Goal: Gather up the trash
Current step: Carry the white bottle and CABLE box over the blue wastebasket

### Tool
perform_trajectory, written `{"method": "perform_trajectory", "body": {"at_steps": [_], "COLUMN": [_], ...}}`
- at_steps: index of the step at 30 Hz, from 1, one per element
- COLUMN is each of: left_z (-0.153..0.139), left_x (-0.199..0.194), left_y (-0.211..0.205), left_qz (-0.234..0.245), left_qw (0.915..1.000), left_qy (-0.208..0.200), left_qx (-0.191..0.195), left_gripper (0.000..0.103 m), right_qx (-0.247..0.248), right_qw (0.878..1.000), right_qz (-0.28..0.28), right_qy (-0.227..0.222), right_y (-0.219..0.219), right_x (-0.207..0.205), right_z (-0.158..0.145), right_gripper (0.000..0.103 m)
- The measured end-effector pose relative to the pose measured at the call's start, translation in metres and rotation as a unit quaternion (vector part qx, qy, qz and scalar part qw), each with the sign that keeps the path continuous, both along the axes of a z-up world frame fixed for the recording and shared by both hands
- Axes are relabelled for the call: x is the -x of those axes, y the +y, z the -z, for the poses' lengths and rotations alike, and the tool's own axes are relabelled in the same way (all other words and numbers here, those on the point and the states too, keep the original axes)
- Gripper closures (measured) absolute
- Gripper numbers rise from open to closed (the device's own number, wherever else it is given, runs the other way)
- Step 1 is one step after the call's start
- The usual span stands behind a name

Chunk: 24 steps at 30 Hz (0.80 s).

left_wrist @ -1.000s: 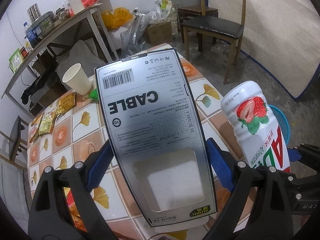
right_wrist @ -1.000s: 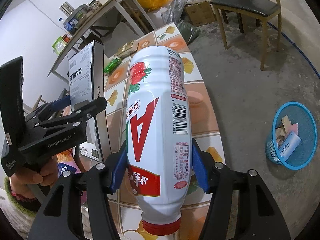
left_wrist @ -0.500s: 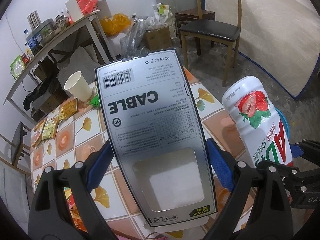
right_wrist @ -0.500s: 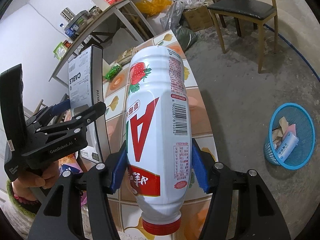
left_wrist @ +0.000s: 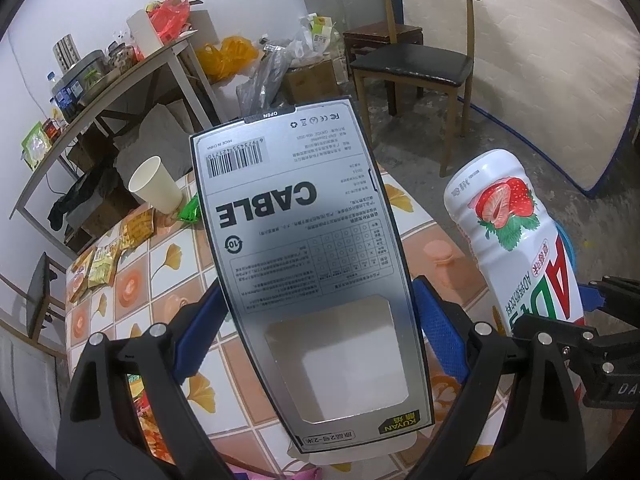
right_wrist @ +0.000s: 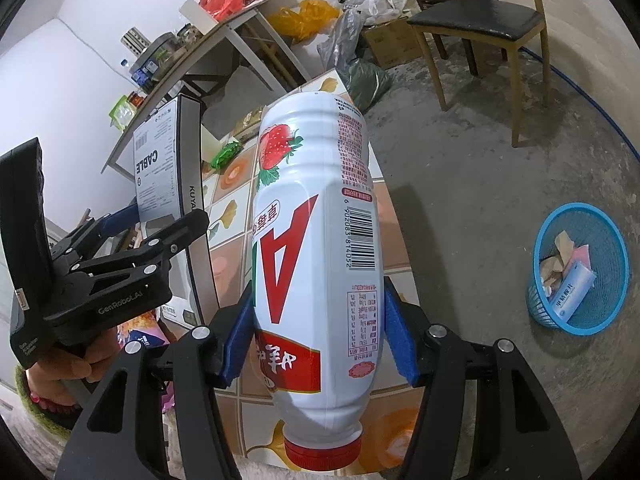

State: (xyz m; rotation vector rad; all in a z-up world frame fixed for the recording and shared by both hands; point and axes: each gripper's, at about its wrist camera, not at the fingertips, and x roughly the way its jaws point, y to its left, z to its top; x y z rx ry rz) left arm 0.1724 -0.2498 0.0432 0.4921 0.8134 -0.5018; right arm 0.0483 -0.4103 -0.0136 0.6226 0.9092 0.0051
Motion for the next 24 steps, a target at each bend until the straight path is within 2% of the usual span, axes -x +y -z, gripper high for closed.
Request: {"method": "perform_trajectory", "body": {"at_steps": [6,14,19,24], "left_z": [-0.005,-0.015,-0.01,-0.004], "left_x": [0.009,0.029,0.05,0.073], "left_y": [-0.01,-0.049,-0.088,-0.132], "left_qz": [0.015,0.071,0.117,0.164], "left_qw": [0.9999,0.9973,0.9928,0.9851], "left_qy": [-0.001,0.003,0.024,0.048], "left_qx": [0.003,0.014,0.015,0.022], "left_gripper": [0.016,0.016,0.016,0.016], "right_qx": [-0.003,-0.015,-0.036,-0.051], "right_qw": [1.0,0.998,0.993,0.977], "right_qz": [0.015,0.06,0.111,0.204], "right_qy": [-0.008,-0.015,-0.024,-0.02], "right_y": [-0.009,-0.037,-0.068,-0.124], "right_x": [0.012,0.046,0.082,0.148], "right_z": [-0.004,-0.003,0.005,0.021], "right_gripper": [0.045,0.045,0.045,0.045]}}
